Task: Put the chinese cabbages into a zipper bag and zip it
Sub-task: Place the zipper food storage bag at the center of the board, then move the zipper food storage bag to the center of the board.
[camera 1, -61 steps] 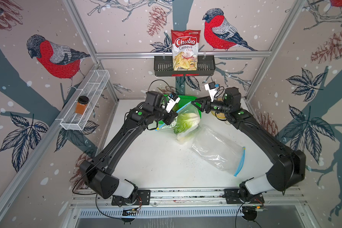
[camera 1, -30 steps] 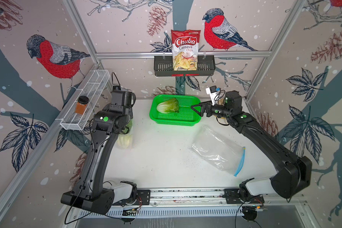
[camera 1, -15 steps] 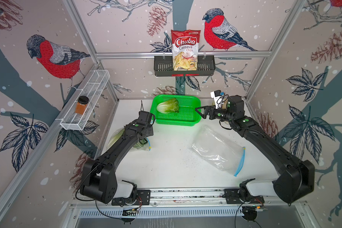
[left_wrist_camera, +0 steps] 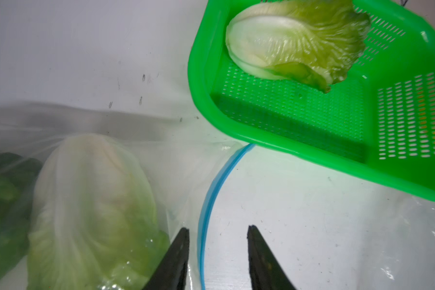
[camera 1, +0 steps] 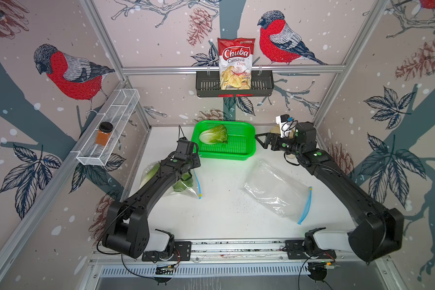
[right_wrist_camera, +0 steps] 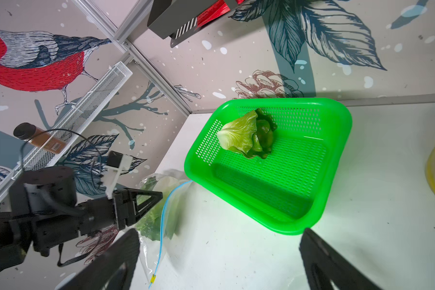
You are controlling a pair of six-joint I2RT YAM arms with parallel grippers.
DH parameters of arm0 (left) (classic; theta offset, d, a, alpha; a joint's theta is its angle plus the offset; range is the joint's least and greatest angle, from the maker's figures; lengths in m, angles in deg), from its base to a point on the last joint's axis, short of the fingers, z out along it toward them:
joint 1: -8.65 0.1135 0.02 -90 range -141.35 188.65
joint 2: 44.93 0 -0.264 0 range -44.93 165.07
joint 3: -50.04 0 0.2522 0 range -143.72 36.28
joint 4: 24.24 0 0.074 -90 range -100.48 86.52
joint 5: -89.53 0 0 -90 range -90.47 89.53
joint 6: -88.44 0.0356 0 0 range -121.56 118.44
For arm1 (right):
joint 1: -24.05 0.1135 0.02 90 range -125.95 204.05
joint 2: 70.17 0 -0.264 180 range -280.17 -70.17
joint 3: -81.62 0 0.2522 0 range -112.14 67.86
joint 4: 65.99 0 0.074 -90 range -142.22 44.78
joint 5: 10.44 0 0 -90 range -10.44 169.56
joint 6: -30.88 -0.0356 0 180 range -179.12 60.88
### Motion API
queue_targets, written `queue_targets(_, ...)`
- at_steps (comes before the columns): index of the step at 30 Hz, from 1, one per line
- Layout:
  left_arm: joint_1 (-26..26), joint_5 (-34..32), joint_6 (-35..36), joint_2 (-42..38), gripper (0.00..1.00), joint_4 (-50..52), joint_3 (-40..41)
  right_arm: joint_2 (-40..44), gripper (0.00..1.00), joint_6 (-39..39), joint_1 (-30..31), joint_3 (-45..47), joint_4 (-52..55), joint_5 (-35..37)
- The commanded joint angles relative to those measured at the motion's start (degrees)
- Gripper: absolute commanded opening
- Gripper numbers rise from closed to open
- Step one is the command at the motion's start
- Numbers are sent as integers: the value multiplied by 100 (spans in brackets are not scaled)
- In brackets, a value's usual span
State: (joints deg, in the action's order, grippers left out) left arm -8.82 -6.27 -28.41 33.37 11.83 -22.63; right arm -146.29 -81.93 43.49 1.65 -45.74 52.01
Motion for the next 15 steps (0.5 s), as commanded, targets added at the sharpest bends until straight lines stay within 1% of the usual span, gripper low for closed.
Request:
queue_targets(1,-1,267,19,-177,51,56,-160,23,100,-161,-81,-48,143,103)
queue_targets(4,-12,536,-108,-266,55,119,-347,45,100,-236,-153,-101,442,363)
queue_targets(7,-159,932,-277,-269,58,-11,-485,87,100,-380,-250,-93,822,819)
queue_targets(11,-602,1489,-422,-52,61,-364,-621,229,100,-593,-459,179,1268,1472)
queue_targets(15,-1066,1960,-343,338,63,-892,-637,404,100,-790,-738,575,1431,1474)
